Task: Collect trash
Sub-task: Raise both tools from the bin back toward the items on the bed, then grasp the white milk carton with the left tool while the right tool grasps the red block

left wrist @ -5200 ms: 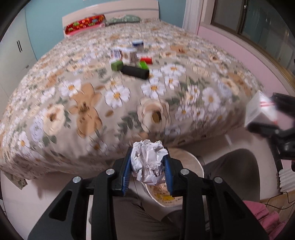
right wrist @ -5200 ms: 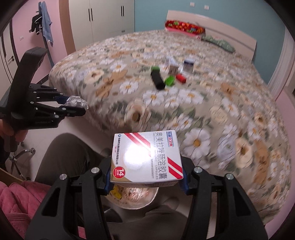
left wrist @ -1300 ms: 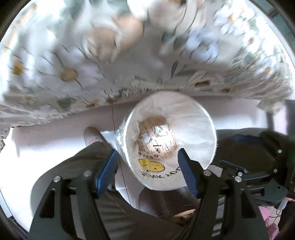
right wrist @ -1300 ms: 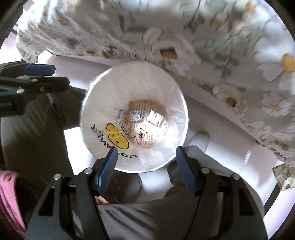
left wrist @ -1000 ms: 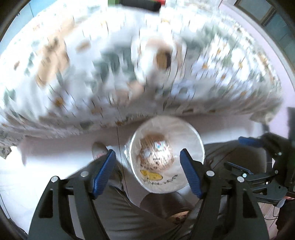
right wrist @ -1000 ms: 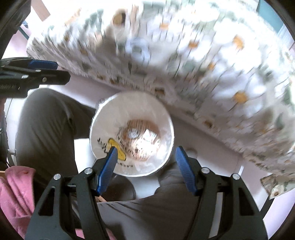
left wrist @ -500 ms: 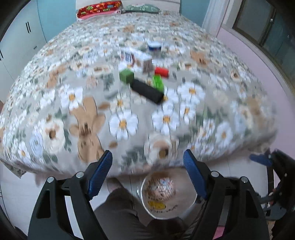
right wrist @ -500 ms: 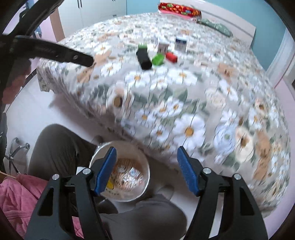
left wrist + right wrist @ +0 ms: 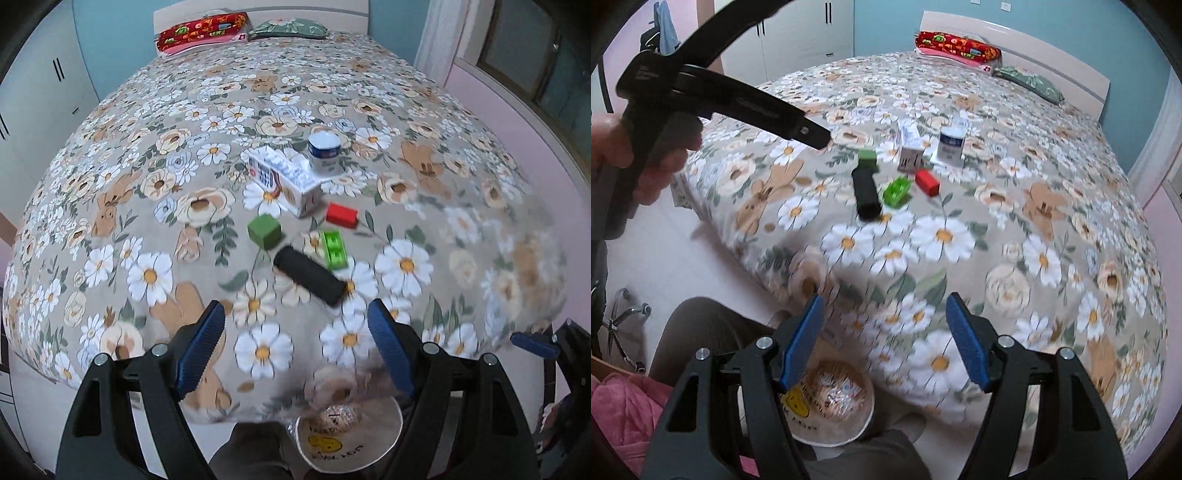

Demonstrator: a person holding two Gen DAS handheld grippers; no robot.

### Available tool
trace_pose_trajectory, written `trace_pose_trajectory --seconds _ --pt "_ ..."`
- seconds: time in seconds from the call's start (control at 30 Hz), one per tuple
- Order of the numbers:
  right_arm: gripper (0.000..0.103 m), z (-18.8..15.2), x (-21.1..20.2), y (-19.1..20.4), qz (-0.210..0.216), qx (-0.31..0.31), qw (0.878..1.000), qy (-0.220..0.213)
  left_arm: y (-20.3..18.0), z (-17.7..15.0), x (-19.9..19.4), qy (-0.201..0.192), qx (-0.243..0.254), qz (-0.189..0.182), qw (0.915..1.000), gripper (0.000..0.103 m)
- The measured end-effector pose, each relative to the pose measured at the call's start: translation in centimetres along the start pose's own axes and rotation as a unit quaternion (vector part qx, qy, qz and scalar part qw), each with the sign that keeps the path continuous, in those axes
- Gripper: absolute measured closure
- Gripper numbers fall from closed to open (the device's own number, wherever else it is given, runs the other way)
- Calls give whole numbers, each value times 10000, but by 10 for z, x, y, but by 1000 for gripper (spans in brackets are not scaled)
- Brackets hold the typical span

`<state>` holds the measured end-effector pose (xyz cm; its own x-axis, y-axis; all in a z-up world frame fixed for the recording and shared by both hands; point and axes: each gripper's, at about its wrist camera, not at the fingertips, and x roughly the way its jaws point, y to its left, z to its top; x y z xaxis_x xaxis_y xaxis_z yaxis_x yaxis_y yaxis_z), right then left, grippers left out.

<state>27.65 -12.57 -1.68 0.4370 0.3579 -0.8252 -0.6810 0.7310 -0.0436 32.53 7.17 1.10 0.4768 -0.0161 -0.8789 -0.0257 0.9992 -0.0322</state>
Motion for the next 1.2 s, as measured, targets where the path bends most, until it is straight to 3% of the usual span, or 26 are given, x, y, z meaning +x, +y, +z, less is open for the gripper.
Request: trace_pose_trajectory --seconds 0.3,0.63,1.07,1.13,1.2 --pt "35 49 30 -30 -53 -151 9998 -114 12 60 47 254 -466 109 9985 22" --pt "35 88 103 -69 165 -207 9996 -38 16 118 113 491 -919 398 9938 22" --pt "35 111 213 -95 620 -224 9973 316 19 149 198 896 -1124 655 9874 22" --pt "39 114 223 -92 584 -328 9974 275 20 150 208 932 -1107 675 9872 22" --pt "48 118 233 -90 585 -351 9973 270 22 149 216 970 -1135 615 9869 35"
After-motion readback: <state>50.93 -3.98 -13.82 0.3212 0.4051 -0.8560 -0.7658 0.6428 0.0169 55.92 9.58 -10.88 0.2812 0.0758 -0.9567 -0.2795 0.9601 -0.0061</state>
